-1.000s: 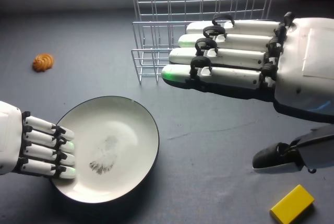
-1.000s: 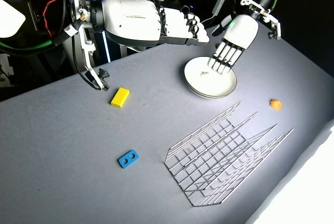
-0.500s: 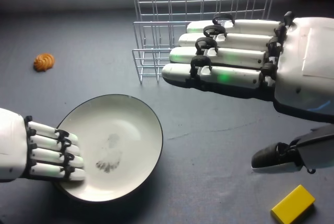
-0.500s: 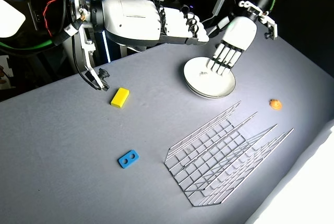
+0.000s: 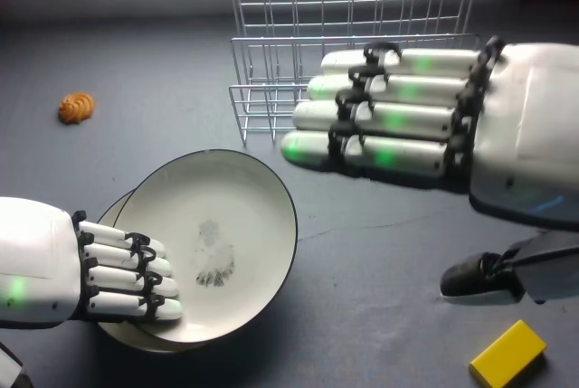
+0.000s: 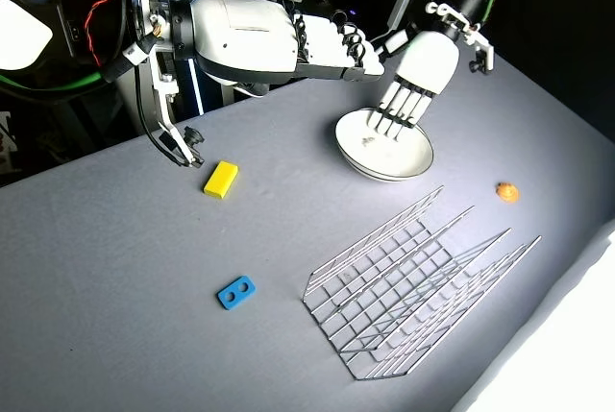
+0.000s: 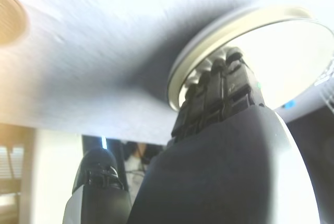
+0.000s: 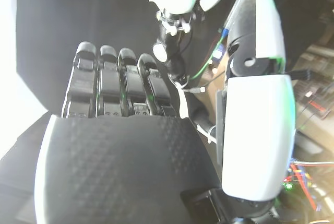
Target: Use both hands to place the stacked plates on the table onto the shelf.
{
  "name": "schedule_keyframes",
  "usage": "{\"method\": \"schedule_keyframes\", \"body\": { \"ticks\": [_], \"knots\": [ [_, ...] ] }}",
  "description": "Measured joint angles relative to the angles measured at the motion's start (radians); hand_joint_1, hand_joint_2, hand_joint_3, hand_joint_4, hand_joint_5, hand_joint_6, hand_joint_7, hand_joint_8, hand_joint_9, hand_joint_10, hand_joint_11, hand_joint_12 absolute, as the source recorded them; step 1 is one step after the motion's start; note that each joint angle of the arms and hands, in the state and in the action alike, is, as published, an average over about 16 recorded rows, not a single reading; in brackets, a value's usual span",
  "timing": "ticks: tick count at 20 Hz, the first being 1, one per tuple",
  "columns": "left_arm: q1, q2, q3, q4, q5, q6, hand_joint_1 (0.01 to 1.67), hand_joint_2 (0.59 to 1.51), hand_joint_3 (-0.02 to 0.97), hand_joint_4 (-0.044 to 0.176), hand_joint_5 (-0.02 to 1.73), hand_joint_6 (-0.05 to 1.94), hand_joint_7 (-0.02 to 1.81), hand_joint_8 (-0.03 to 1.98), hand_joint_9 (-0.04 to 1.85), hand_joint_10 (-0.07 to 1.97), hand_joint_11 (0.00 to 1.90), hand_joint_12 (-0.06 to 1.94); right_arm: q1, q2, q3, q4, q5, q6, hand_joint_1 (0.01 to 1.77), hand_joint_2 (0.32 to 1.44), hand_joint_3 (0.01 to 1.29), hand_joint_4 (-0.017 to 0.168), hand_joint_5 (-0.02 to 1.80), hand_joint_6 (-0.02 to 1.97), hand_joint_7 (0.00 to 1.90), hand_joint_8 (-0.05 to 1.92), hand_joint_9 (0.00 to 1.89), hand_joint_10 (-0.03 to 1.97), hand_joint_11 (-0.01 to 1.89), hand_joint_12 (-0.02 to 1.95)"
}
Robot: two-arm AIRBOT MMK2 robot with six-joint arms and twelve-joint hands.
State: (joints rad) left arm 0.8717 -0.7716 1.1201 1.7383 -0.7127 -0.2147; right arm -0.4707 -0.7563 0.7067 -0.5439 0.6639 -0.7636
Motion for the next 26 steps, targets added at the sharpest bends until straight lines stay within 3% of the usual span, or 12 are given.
{"method": "schedule_keyframes", "body": {
  "ticks": [11, 19, 26],
  "knots": [
    [0.008, -0.021, -0.056, -0.123, 0.06, -0.001, 0.02, 1.072, 0.015, -0.008, -0.01, -0.03, -0.01, -0.02, -0.01, 0.0, 0.01, -0.01, -0.049, -0.161, 0.083, 0.072, -0.013, -0.28, 0.95, 0.92, 0.02, 0.004, 0.02, 0.02, 0.02, 0.01, 0.02, 0.0, 0.03, 0.02],
    [0.012, -0.032, -0.089, -0.218, 0.106, -0.001, 0.02, 1.074, 0.016, -0.009, -0.02, -0.03, -0.01, -0.02, -0.02, -0.01, 0.02, -0.01, -0.042, -0.29, 0.182, 0.134, -0.037, -0.365, 0.98, 0.94, 0.02, 0.004, 0.02, 0.02, 0.02, 0.01, 0.02, 0.0, 0.03, 0.23],
    [0.014, -0.035, -0.106, -0.265, 0.134, -0.001, 0.02, 1.072, 0.015, -0.008, -0.02, -0.03, -0.01, -0.02, -0.02, -0.01, 0.02, -0.01, -0.028, -0.371, 0.259, 0.148, -0.058, -0.386, 1.04, 0.96, 0.02, 0.004, 0.03, 0.02, 0.02, 0.01, 0.04, 0.0, 0.02, 0.5]
  ]
}}
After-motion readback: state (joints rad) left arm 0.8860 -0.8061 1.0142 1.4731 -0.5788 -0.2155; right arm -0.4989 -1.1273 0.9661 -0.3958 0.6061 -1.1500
